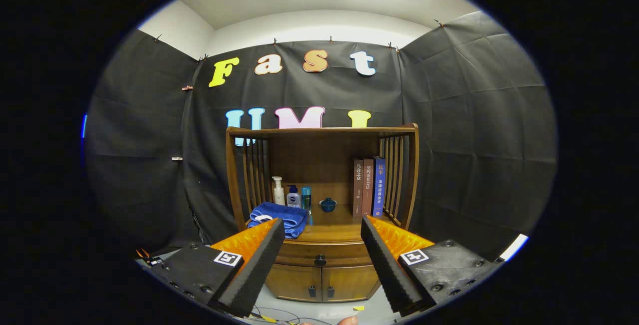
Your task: Pull open the drawer, take out the items inside it, and place them on the countertop above the cabinet.
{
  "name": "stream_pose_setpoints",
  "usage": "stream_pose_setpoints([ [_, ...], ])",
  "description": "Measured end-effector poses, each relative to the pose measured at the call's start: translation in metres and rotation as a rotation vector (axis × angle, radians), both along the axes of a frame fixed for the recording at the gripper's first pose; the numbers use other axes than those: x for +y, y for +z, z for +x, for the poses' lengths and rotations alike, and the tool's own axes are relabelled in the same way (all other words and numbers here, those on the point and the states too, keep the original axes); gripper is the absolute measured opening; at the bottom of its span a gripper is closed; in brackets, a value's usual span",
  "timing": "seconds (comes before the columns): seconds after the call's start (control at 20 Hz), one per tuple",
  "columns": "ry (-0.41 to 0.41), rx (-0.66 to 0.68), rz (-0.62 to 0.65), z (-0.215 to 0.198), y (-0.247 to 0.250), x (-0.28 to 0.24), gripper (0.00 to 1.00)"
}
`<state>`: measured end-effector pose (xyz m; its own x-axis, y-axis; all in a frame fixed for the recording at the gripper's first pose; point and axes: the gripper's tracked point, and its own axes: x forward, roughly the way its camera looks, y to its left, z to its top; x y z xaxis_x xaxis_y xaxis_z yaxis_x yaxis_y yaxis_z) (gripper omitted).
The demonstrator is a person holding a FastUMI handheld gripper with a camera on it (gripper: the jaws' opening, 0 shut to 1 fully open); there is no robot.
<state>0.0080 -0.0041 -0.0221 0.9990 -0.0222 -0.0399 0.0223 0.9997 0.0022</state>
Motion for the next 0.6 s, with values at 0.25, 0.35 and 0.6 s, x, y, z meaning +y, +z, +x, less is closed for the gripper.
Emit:
stream_pose_setpoints([
  [0.25, 0.004, 0.002, 0.003, -0.0007, -0.0004, -0.0010, 0.99],
  [0.35, 0.005, 0.003, 0.001, -0.0025, -0.0004, -0.0015, 0.99],
  [0.6, 0.013, -0.013, 0.000, -0.0056, 0.0013, 0.0010, 0.99],
])
